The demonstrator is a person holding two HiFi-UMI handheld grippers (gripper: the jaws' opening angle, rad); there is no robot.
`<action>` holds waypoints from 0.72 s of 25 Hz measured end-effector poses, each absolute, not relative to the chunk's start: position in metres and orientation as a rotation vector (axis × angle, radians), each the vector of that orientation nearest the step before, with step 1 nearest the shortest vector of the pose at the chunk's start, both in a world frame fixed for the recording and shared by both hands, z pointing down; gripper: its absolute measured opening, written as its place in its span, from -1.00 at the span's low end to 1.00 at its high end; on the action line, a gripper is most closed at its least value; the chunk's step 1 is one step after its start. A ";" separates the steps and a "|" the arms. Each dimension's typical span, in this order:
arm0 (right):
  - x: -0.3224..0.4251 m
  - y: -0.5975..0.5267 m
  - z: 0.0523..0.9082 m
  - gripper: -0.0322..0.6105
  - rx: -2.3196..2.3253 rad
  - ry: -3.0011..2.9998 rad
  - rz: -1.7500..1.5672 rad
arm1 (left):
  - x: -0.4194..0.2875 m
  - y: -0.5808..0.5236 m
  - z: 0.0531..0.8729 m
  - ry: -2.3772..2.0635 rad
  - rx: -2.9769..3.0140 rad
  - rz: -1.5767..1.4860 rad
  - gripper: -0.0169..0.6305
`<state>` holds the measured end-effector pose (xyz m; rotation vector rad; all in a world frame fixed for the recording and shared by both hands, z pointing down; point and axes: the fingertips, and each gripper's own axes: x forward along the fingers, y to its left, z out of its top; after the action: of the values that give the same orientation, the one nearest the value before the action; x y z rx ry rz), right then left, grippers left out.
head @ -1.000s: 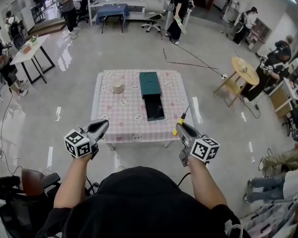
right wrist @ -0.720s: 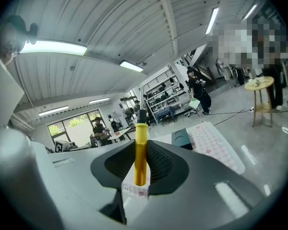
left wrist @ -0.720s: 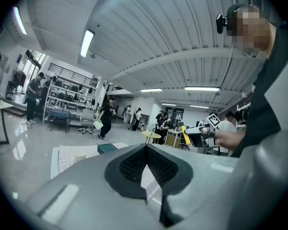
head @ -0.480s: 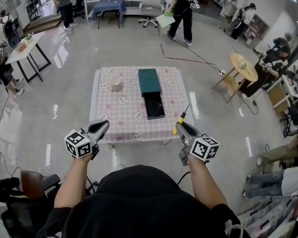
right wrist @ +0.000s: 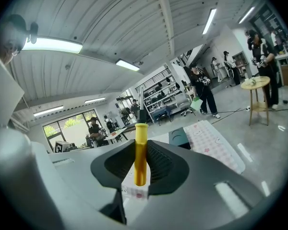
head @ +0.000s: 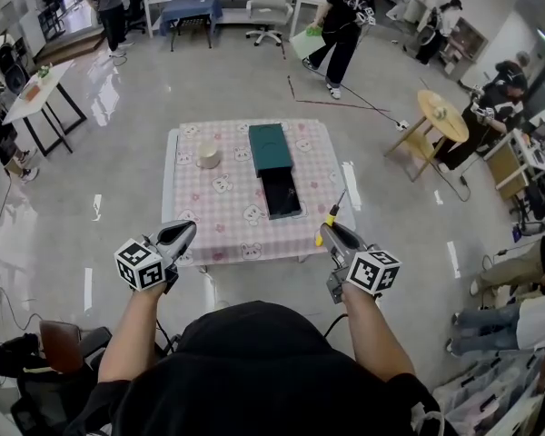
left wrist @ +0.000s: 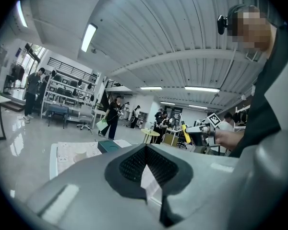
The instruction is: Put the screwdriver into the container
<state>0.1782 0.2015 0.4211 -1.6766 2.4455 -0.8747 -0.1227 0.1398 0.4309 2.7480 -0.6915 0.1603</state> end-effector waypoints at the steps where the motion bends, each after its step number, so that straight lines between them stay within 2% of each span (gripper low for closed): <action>1: 0.176 0.200 0.423 -0.57 -1.684 2.442 -0.878 | -0.125 0.137 0.432 -0.687 2.748 0.163 -0.95; 18: 0.162 0.195 0.430 -0.57 -1.737 2.397 -0.900 | -0.130 0.109 0.433 -0.607 2.768 0.196 -0.95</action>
<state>0.1619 0.1954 0.4295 -1.7372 2.3968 -0.8998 -0.1298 0.1090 0.4328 2.7680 -0.6066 0.1957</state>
